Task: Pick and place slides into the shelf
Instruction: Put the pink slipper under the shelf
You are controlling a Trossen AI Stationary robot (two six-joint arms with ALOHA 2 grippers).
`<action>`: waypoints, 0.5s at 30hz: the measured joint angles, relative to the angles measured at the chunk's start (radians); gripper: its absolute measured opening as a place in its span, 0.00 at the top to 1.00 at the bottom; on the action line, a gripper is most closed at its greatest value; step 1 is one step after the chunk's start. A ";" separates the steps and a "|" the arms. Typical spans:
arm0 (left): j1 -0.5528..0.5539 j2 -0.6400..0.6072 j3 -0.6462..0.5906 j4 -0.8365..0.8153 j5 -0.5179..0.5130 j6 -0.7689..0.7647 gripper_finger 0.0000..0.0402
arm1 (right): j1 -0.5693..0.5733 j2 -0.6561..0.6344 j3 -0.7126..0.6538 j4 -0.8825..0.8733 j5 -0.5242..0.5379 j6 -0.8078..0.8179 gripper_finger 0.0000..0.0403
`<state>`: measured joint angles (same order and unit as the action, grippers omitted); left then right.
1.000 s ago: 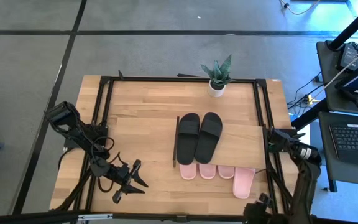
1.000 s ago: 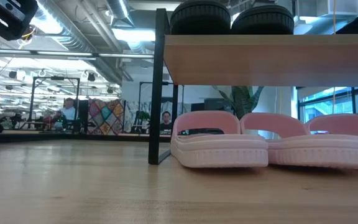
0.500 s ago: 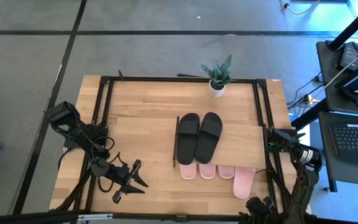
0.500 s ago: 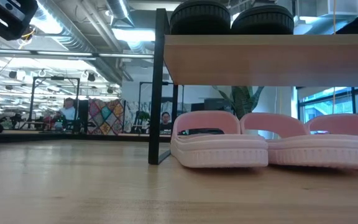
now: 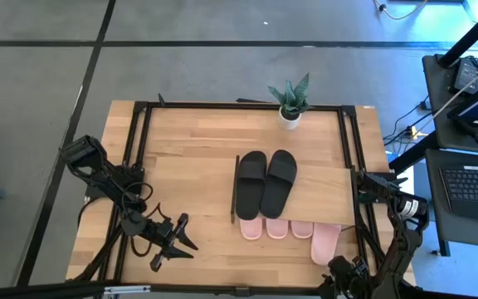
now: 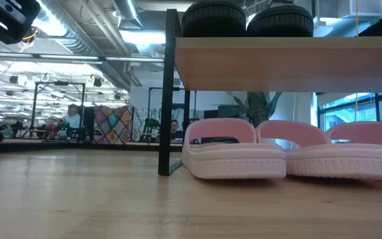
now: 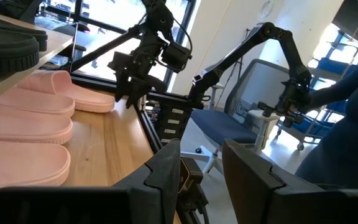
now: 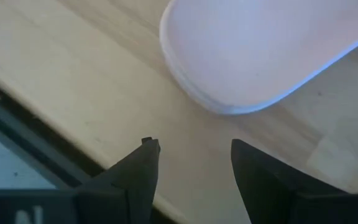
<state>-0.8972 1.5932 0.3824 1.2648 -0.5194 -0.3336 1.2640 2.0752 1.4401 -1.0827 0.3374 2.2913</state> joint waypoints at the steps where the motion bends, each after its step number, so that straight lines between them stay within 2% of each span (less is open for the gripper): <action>1: 0.000 0.000 0.000 0.000 0.000 0.000 0.72 | 0.000 -0.001 -0.006 -0.001 0.000 0.000 0.50; 15: 0.000 0.000 0.000 0.000 0.000 0.000 0.72 | -0.008 -0.001 -0.025 -0.154 -0.045 -0.007 0.50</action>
<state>-0.8970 1.5932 0.3824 1.2648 -0.5198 -0.3335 1.2556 2.0747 1.4148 -1.2366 0.2928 2.2846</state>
